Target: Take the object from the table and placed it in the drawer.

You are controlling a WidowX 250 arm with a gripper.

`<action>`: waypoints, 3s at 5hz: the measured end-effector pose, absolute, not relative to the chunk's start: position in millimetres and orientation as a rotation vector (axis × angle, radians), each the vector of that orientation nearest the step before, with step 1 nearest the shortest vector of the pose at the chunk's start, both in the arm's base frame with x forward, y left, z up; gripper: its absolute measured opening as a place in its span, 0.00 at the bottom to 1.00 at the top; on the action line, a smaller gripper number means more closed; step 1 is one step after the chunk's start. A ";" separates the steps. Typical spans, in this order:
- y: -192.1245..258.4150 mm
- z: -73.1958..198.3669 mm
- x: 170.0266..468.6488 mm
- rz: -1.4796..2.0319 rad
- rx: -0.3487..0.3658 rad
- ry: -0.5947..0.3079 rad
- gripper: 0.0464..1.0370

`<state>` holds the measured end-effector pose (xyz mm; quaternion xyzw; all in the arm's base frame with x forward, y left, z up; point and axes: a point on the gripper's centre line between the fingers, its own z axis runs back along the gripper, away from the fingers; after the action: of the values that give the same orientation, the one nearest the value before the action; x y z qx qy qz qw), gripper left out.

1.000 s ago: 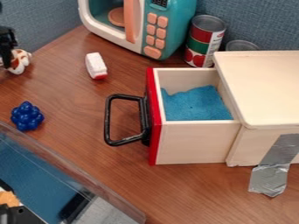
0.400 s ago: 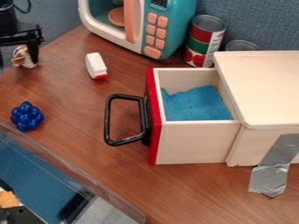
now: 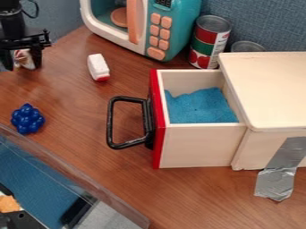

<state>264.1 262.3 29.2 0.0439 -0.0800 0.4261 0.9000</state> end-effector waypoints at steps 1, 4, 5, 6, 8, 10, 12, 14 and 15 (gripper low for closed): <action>257.9 21.4 259.0 0.858 0.089 -0.155 0.32; 201.6 109.8 248.6 0.708 -0.008 -0.313 0.00; 158.6 137.7 240.0 0.609 -0.033 -0.358 0.00; 112.3 151.3 226.0 0.503 -0.046 -0.388 0.00; 27.8 160.9 199.6 0.271 -0.090 -0.433 0.00; 0.4 138.4 208.9 0.209 -0.130 -0.370 0.00; -10.3 109.9 241.4 0.172 -0.121 -0.330 0.00; -21.0 104.1 266.1 0.162 -0.137 -0.324 0.00; -30.9 114.5 273.5 0.156 -0.162 -0.339 0.00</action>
<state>273.5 -30.9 114.5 -0.0803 -0.1684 0.0776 0.9794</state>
